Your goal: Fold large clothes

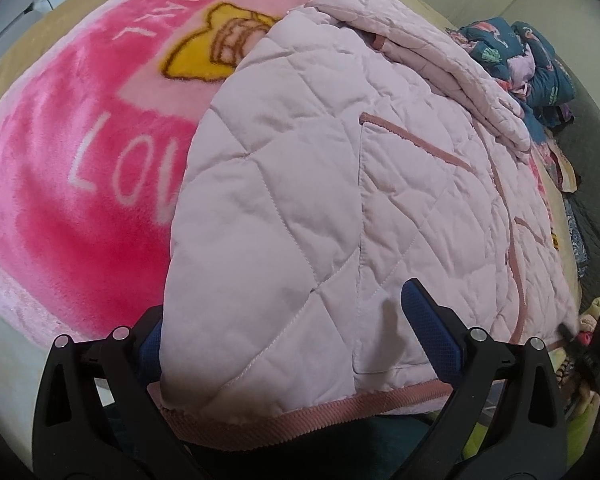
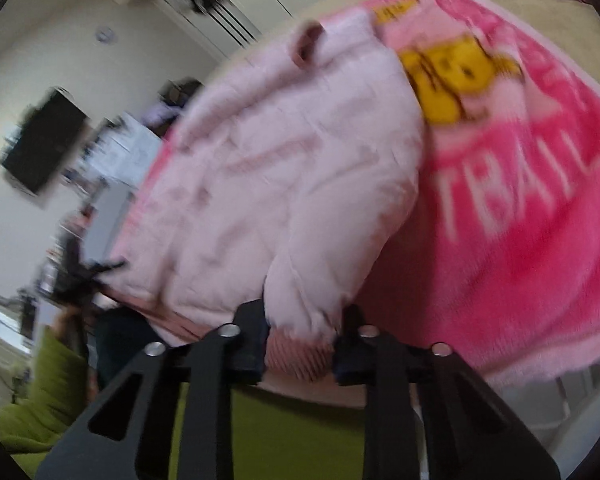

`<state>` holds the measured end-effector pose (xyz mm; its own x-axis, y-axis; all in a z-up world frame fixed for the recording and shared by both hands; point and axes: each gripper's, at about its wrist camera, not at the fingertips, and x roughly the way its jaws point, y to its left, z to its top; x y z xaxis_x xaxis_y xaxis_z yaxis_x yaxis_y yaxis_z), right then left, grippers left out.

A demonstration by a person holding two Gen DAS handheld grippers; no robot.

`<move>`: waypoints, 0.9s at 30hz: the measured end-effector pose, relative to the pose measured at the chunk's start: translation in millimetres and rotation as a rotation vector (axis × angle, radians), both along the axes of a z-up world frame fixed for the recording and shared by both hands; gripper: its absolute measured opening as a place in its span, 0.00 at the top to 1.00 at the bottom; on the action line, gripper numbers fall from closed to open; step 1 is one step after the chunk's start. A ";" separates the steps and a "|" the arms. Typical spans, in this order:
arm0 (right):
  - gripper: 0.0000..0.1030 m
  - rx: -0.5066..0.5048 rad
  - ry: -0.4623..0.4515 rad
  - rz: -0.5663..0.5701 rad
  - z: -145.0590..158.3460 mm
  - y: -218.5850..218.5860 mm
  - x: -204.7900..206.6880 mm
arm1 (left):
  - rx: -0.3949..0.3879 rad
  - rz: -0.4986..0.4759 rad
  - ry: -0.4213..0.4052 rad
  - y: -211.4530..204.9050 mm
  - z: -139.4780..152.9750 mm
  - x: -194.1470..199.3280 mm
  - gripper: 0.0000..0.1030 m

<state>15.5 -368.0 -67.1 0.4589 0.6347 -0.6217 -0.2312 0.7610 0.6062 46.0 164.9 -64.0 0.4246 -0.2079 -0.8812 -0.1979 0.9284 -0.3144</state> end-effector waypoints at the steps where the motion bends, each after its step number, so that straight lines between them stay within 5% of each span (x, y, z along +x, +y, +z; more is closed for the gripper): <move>1: 0.83 0.026 -0.054 -0.001 13.9 -1.0 0.8 | -0.001 -0.001 0.001 -0.4 -0.3 0.6 0.09; 8: 0.85 0.050 -0.213 -0.014 61.0 -1.3 18.1 | 0.001 -0.028 -0.012 -4.0 1.5 -0.8 0.09; 16: 0.85 0.055 -0.229 -0.033 60.8 -4.8 35.7 | 0.103 -0.101 -0.077 -18.1 13.3 -10.0 0.70; 21: 0.85 0.056 -0.232 -0.043 58.1 -6.6 37.9 | 0.107 -0.119 -0.146 -24.6 31.8 -10.8 0.82; 27: 0.85 0.050 -0.253 -0.058 64.3 -6.4 43.3 | 0.101 -0.120 -0.246 -32.8 62.0 -5.4 0.83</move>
<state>58.8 -374.4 -2.8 0.6319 0.6302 -0.4511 -0.3373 0.7477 0.5720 40.6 132.1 -2.0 0.6055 -0.1859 -0.7738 -0.0145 0.9696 -0.2443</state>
